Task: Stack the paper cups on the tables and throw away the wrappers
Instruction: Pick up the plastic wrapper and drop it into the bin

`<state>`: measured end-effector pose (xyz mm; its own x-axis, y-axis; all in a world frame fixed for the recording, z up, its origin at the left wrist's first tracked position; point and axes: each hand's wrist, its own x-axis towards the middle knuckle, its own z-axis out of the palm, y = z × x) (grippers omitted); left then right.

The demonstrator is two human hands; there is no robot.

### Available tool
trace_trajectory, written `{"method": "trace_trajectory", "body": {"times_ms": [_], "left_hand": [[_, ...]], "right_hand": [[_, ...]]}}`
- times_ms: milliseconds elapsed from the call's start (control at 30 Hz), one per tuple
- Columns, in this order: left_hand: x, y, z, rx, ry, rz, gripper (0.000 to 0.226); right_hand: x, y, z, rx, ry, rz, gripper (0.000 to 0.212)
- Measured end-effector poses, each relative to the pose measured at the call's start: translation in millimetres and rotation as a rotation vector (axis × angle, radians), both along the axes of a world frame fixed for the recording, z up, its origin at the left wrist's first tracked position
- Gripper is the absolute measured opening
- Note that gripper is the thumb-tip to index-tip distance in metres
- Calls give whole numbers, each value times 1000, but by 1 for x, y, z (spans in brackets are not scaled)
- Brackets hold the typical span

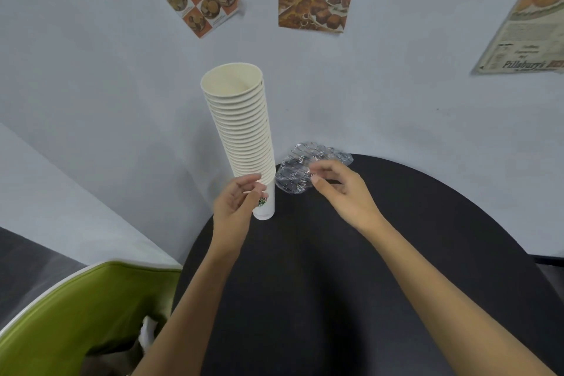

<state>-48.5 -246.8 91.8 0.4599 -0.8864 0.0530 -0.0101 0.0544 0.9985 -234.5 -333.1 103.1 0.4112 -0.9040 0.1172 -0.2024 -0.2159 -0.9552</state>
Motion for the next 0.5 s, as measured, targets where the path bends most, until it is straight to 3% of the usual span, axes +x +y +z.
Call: {"method": "trace_trajectory", "body": {"times_ms": [500], "left_hand": [[-60,-42,-28,196,-32,-209,21]], "right_hand": [[-64,1,-23,27,18,-139,16]]}}
